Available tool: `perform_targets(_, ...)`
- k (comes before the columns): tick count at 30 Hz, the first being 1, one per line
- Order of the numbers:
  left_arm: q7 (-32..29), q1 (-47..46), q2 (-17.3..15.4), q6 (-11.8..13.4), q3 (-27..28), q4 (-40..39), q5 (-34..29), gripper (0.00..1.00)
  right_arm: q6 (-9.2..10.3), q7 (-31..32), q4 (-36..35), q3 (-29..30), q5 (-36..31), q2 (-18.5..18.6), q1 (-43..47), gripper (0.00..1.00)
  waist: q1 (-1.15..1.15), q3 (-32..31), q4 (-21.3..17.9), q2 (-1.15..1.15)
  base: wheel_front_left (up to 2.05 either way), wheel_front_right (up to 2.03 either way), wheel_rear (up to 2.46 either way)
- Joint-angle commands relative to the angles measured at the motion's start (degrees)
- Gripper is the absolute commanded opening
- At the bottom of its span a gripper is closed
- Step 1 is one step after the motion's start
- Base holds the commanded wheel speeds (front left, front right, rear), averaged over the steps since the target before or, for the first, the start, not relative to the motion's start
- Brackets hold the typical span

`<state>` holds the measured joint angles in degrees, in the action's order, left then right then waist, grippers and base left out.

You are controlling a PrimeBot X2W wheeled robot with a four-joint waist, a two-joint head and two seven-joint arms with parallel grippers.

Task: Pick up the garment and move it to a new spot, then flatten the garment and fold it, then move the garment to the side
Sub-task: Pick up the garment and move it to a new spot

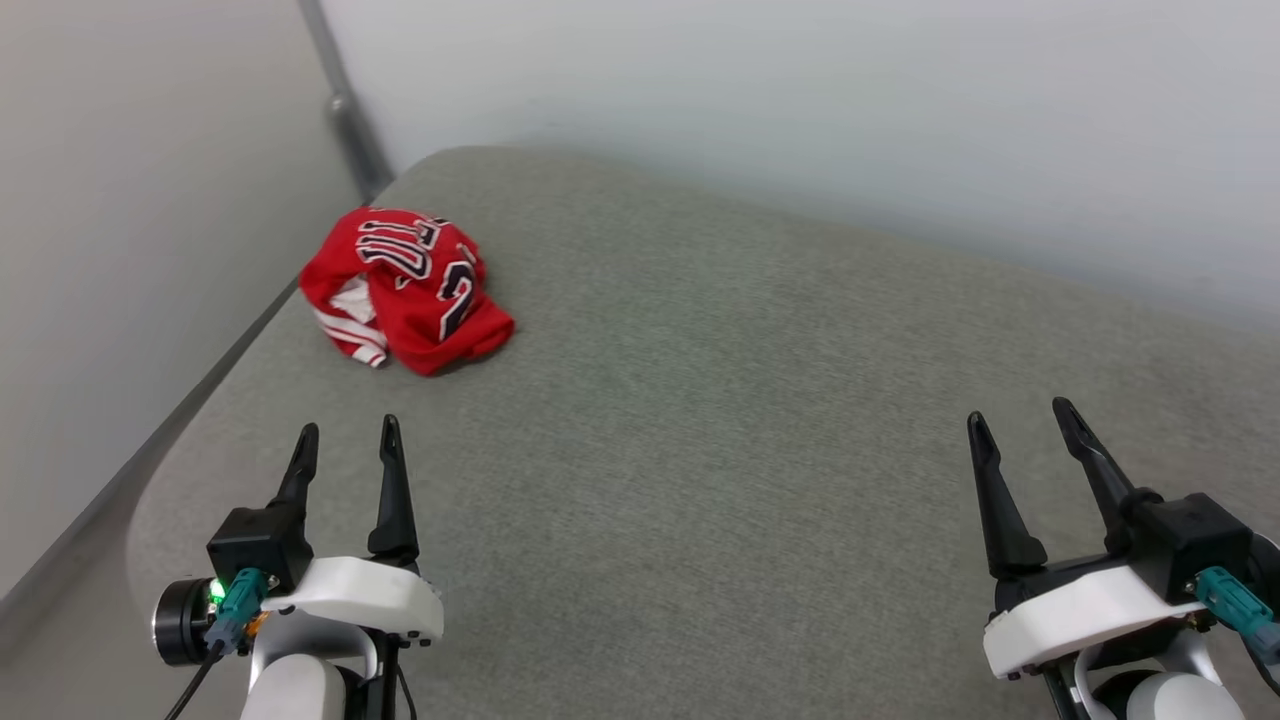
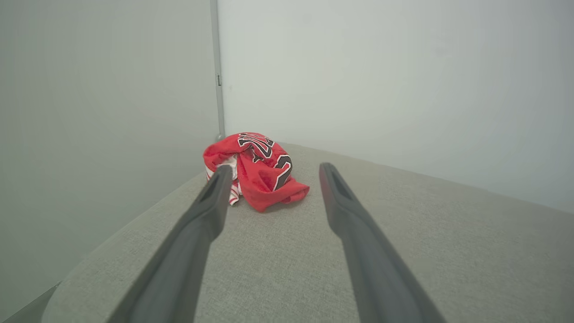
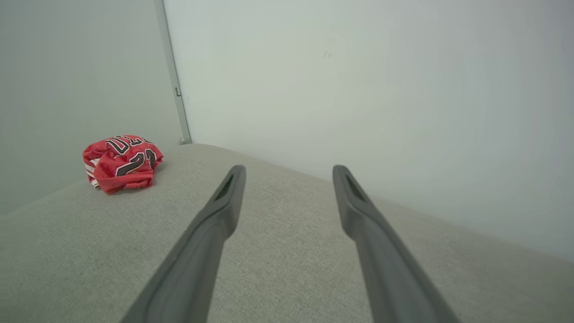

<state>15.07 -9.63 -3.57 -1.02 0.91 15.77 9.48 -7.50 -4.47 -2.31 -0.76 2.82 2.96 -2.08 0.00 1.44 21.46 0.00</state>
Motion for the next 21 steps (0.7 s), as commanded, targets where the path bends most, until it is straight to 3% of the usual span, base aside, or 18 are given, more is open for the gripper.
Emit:
perform_targets(1,0.2,0.7,-0.1,-0.2,0.4,0.0,-0.1,1.0,0.02,0.2,-0.5,-0.2,0.0,-0.1,-0.2,1.0,0.0,-0.1,2.1,0.0,0.0,0.0,0.0)
perform_targets(12,0.2,0.4,0.1,-0.6,1.8,0.9,-1.0,1.0,0.02,0.9,-1.5,-1.0,0.4,-0.1,-0.3,1.0,0.0,0.0,4.6,0.0,0.0,0.0,0.0)
perform_targets(21,0.2,-4.8,0.1,-1.2,1.0,2.4,-1.0,1.0,0.02,1.8,-2.5,-2.2,-0.8,-0.1,-1.7,1.0,0.0,3.0,2.4,0.0,0.0,0.0,0.0)
